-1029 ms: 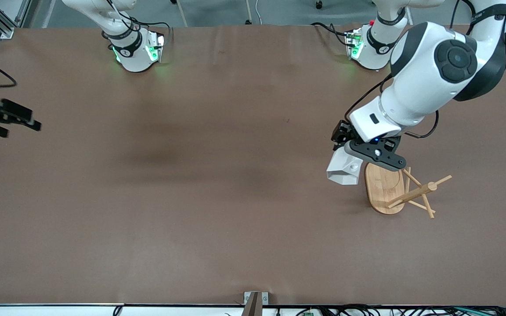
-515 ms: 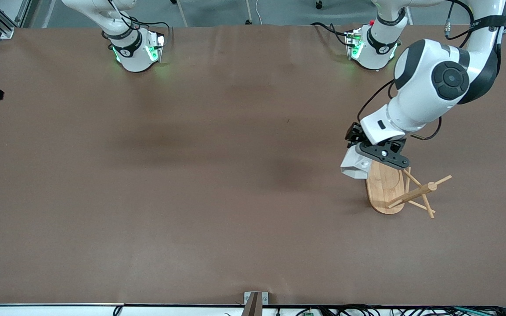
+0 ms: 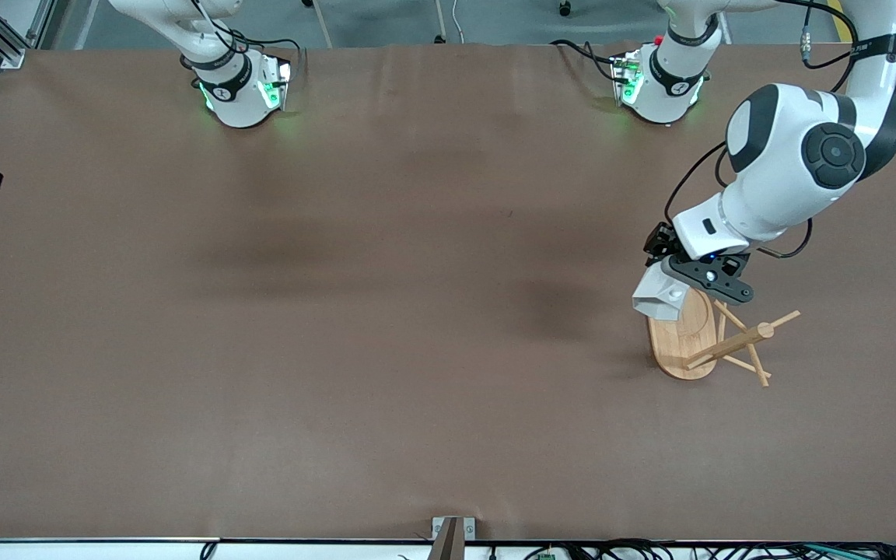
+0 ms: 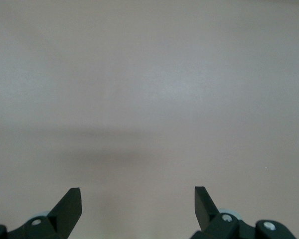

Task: Hang cup on rack
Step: 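Lower the cup with the left gripper onto a rack peg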

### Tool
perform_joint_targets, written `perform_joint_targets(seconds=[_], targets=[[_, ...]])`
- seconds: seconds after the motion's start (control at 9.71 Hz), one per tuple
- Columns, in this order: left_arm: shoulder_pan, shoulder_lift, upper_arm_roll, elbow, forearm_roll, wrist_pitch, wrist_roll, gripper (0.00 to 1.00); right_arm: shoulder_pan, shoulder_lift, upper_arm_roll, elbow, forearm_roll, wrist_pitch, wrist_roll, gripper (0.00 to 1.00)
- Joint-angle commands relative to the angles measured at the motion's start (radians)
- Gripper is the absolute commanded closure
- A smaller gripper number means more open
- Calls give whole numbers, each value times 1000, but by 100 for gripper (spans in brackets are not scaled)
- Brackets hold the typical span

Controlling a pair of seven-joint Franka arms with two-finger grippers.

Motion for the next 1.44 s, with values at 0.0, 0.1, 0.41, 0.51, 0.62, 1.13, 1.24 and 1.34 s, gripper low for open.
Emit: perform_joint_targets(seconds=[0.0,0.1,0.41,0.51,0.62,1.13,1.24,1.34], targets=[[5,22,12,-31,10,38,53,100,7,-27,1,-80,-23,53,49,0],[5,24,29,-31,10,38,72,100,6,-27,1,-96,-22,85,51,0],[5,28,52,-28,10,38,108,100,1,-19,1,-88,-10,111,60,0],[5,31,69,-25,10,38,127,100,1,-19,1,-88,-11,110,58,0],[5,37,81,-20,10,38,148,100,-1,-19,1,-90,-10,107,58,0],[4,82,124,-14,7,99,214,99,-2,-14,-1,-90,-10,116,58,0],[5,89,136,-6,7,110,230,99,-1,-14,-1,-90,-10,114,58,0],[4,97,152,5,6,110,245,99,-1,-14,-1,-90,-10,114,58,0]])
